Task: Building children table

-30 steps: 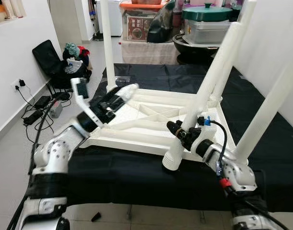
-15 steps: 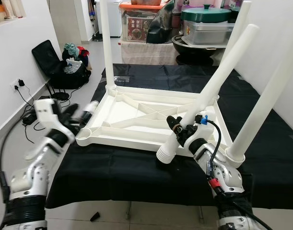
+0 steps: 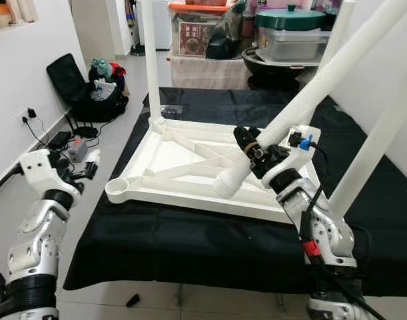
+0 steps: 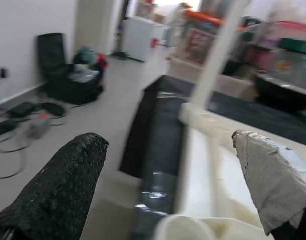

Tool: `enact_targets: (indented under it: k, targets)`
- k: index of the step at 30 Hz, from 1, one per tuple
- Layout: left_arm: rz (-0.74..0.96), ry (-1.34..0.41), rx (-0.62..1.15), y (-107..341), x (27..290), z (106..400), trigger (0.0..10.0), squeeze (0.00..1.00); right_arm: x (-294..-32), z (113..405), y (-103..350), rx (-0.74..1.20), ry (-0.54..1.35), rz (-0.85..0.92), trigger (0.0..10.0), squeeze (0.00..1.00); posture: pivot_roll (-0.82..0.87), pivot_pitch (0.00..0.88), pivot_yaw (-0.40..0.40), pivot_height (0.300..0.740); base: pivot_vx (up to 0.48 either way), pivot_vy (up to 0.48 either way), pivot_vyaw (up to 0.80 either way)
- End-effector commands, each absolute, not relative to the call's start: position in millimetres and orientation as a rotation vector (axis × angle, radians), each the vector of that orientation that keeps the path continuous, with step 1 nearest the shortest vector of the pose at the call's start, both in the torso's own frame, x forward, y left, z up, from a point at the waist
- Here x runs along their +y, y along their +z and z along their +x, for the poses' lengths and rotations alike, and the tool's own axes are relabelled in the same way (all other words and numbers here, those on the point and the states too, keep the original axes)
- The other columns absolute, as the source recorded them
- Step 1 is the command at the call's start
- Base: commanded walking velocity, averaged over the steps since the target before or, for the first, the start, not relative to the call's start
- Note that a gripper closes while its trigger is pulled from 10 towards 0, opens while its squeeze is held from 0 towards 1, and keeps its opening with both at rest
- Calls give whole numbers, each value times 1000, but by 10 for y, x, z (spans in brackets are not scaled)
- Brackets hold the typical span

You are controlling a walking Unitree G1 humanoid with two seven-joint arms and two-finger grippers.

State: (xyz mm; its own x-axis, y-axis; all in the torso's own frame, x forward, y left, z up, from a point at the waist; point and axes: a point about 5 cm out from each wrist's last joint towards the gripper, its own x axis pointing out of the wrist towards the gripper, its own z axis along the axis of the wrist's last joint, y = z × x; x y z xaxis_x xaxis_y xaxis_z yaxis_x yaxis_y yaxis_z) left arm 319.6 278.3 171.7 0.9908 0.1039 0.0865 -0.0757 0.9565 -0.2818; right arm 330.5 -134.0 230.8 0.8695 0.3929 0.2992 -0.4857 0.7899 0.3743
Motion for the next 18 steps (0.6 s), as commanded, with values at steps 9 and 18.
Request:
enact_targets:
  k: [9, 18]
  targets:
    - [-231, 133, -73, 1647, 2805, 3278, 10000, 0, -1257, 3230, 2266, -206, 434, 429, 0, 0, 85, 0, -60, 740, 0, 0, 0]
    - [-76, 55, 7, 1501, 2603, 3306, 10000, 0, -1211, 3206, 2217, -196, 413, 396, 0, 0, 81, 0, -61, 740, 0, 0, 0]
